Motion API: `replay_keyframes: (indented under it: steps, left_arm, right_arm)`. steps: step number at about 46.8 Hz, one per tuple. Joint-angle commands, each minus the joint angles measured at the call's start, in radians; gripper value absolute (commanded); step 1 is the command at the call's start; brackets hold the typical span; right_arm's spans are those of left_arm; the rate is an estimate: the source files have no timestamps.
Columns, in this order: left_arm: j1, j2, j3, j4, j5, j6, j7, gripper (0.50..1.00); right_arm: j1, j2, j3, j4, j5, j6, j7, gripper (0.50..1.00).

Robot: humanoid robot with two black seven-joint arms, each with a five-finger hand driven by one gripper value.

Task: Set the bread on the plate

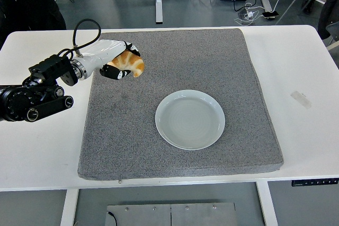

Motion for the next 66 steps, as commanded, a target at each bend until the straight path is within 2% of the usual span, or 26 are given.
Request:
replay_keyframes:
  steps: [1, 12, 19, 40, 52, 66]
  left_arm:
    - [-0.016, 0.019, -0.017, -0.006, 0.006, 0.001, -0.003, 0.5]
    - [-0.081, 0.083, -0.096, -0.049, 0.066, 0.001, -0.003, 0.5]
    - [-0.092, 0.085, -0.132, -0.084, 0.095, 0.001, -0.003, 0.5]
    - [-0.11, 0.086, -0.227, -0.311, 0.173, 0.001, -0.002, 0.5]
    - [-0.116, 0.068, -0.231, -0.342, 0.237, 0.001, 0.0, 0.5]
    - [-0.098, -0.029, -0.208, -0.34, 0.266, 0.001, 0.0, 0.5]
  right_arm:
    - [0.0, 0.0, 0.0, 0.0, 0.001, 0.0, 0.0, 1.0]
    - [0.0, 0.0, 0.0, 0.0, 0.001, 0.0, 0.0, 1.0]
    - [0.0, 0.0, 0.0, 0.0, -0.001, 0.0, -0.002, 1.0]
    - [0.0, 0.0, 0.0, 0.0, -0.001, 0.0, 0.0, 1.0]
    - [0.0, 0.0, 0.0, 0.0, 0.001, 0.0, 0.0, 1.0]
    - [0.0, 0.0, 0.0, 0.0, 0.001, 0.0, 0.0, 1.0]
